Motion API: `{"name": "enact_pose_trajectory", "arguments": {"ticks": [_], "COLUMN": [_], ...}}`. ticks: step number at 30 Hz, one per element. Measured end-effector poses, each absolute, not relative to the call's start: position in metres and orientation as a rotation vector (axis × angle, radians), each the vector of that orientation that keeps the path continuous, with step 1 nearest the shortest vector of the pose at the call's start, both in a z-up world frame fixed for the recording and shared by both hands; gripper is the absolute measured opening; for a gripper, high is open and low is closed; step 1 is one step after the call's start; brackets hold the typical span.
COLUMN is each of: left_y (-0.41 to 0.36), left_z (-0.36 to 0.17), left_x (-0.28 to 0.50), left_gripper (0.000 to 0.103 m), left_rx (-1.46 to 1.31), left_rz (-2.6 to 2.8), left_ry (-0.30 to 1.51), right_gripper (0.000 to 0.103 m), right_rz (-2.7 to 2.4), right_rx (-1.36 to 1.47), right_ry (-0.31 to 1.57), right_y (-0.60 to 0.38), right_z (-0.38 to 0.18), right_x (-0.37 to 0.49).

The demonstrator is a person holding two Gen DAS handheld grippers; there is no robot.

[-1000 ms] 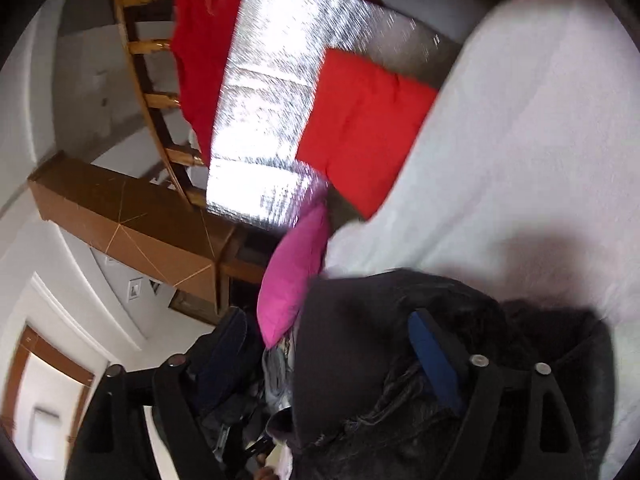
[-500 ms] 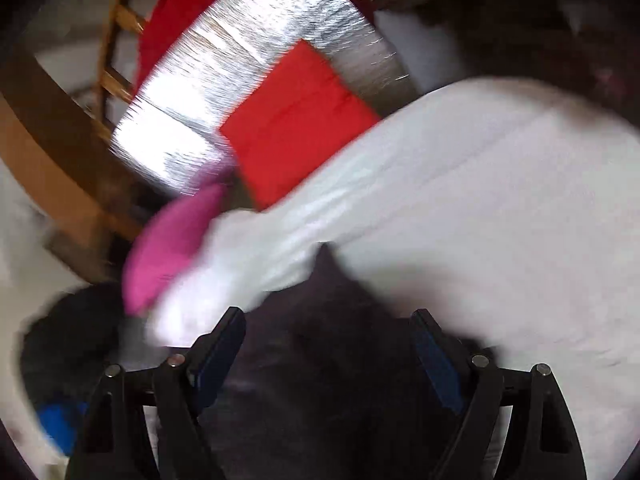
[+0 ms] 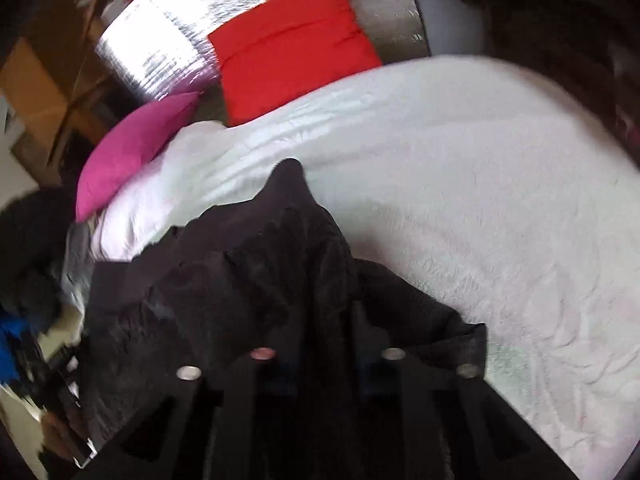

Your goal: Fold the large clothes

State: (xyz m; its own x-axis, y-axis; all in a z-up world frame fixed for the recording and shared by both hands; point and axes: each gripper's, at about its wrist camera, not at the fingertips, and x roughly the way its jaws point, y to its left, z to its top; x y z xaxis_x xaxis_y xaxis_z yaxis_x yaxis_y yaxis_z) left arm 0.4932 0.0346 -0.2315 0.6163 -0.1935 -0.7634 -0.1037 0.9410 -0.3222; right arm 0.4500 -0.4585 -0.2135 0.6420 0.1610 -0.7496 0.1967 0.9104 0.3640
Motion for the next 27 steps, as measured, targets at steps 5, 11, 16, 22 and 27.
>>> {"name": "enact_pose_trajectory", "arguments": {"ticks": [5, 11, 16, 22, 27], "left_y": [0.022, 0.024, 0.029, 0.036, 0.030], "left_z": [-0.237, -0.236, -0.222, -0.209, -0.203], "left_x": [0.505, 0.508, 0.499, 0.485, 0.472], "left_gripper": [0.072, 0.073, 0.073, 0.073, 0.073], "left_rx": [-0.333, -0.345, -0.313, -0.252, -0.206], "left_rz": [-0.108, -0.070, 0.005, 0.079, 0.047], "left_ry": [0.868, 0.895, 0.899, 0.905, 0.904], "right_gripper": [0.013, 0.017, 0.018, 0.019, 0.019], "right_rz": [-0.103, -0.095, -0.091, -0.068, -0.071], "right_rx": [0.416, 0.530, 0.573, 0.671, 0.642], "right_ry": [0.889, 0.911, 0.928, 0.888, 0.853], "right_y": [-0.472, -0.476, -0.479, -0.492, -0.497], "right_z": [-0.212, -0.237, -0.237, -0.229, -0.215], "right_x": [0.415, 0.414, 0.418, 0.414, 0.400]}}
